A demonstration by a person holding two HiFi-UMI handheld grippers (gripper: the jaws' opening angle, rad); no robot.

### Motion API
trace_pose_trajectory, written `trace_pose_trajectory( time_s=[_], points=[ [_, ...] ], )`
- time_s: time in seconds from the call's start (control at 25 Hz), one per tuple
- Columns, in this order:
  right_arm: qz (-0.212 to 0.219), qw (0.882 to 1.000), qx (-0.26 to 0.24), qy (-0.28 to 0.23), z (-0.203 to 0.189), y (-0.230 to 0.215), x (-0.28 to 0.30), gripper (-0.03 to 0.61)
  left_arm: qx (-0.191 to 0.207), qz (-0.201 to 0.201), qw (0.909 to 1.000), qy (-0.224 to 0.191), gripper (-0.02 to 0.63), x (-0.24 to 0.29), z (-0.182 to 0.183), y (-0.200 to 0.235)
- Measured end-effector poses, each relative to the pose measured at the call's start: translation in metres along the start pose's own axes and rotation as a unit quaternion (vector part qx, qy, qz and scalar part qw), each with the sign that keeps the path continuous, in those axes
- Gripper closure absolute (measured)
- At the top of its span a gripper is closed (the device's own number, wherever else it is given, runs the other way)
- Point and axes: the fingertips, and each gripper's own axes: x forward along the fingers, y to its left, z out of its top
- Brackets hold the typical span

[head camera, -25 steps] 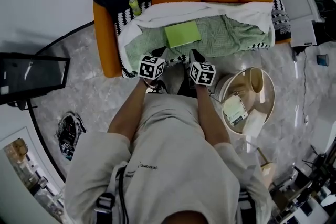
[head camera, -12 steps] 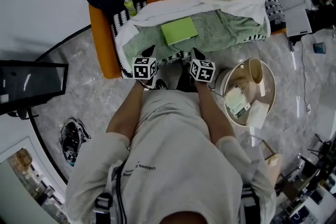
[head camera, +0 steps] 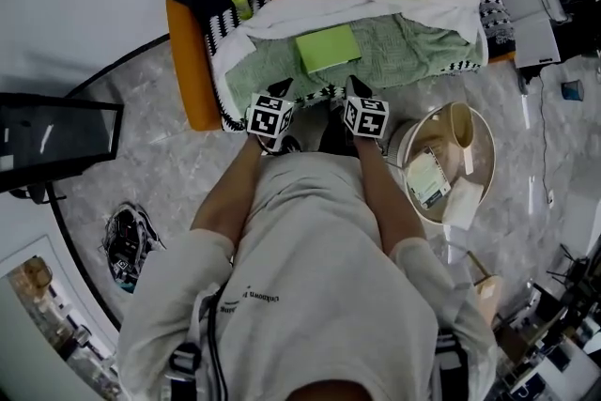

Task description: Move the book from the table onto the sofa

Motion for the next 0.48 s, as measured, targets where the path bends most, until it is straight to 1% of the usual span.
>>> trace_pose_trajectory(
  time_s=[0.2, 0.36, 0.48],
  points=[
    [0.012, 1.000, -0.009, 0.002, 0.000, 0.011, 0.000, 0.572, -0.024, 0.010, 0.9997, -0.006, 0.603, -0.008, -0.004, 0.010],
    [0.007, 1.000, -0.013, 0.010, -0.006, 0.011, -0.001, 0.572, -0.024, 0.024, 0.9994, -0.012, 0.603, -0.014, -0.006, 0.017],
    [-0.001, 1.000, -0.006, 0.013, -0.010, 0.009, -0.002, 0.572, -0.023, 0.034, 0.9990, -0.017, 0.603, -0.019, -0.006, 0.021]
  ],
)
